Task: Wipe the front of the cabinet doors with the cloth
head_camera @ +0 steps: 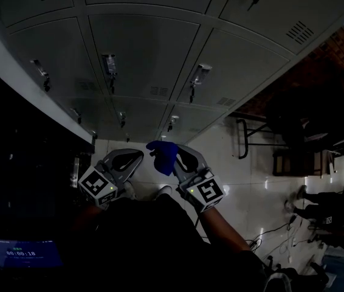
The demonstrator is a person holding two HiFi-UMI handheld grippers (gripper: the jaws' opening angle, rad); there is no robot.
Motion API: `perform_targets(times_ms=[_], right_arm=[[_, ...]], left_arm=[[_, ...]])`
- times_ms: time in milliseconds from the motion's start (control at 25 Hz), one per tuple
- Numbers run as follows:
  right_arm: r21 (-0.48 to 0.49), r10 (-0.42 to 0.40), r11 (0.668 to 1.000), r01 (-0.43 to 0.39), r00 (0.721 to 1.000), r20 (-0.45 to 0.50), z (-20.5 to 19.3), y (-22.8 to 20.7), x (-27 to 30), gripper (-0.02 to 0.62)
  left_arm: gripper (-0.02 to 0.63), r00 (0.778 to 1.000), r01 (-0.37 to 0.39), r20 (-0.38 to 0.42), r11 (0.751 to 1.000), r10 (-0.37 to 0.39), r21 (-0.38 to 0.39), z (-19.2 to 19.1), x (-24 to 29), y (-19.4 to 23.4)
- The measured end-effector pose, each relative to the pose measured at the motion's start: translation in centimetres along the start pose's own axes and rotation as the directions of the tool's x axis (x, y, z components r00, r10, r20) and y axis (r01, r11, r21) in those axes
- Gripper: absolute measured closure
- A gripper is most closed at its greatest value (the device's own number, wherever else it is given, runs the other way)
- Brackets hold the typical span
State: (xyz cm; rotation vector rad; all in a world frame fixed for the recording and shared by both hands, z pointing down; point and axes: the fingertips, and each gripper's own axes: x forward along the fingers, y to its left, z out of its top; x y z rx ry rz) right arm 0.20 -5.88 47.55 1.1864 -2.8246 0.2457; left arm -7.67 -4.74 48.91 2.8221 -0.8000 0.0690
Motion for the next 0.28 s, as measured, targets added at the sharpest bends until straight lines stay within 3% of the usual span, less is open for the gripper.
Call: perform_targets(times_ms=[280], right_arm=[[0.018,-0.002,1.000,0.002,1.000,-0.010,0.00,0.15,0.12,0.526]], left_arm=[[0.606,1.000,-0.004,-0.006,1.000,0.004,-0.005,-0.44,-0.19,-0.02]])
